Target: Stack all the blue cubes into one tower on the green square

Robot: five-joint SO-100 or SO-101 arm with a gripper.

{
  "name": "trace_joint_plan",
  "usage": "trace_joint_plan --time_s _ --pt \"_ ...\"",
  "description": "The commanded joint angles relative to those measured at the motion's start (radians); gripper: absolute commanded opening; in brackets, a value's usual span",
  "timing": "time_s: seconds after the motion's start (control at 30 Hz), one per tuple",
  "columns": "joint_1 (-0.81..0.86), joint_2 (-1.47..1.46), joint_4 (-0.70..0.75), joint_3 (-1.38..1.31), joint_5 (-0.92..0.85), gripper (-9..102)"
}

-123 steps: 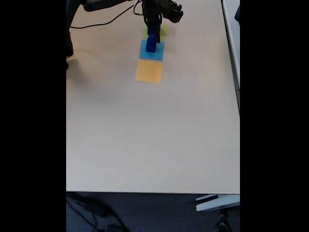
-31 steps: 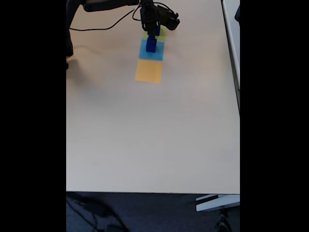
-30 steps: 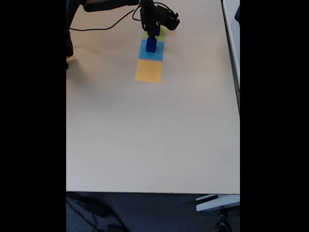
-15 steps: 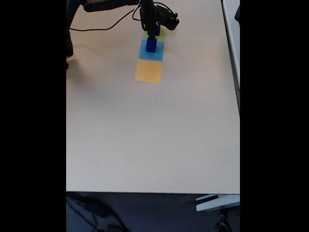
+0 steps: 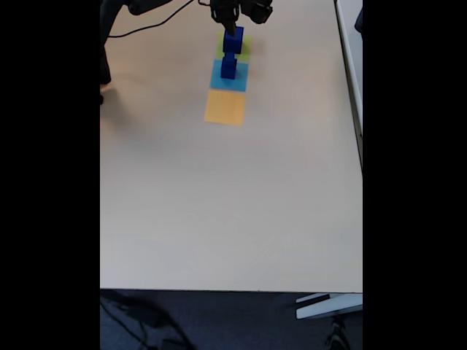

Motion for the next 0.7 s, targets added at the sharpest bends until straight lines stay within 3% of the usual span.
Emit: trace_joint_plan --time_s 0.0,0.67 --pt "-0.032 -0.014 0.002 -0.094 0.064 0" --pt "-0.094 -0.15 -0.146 -0.166 0.153 0"
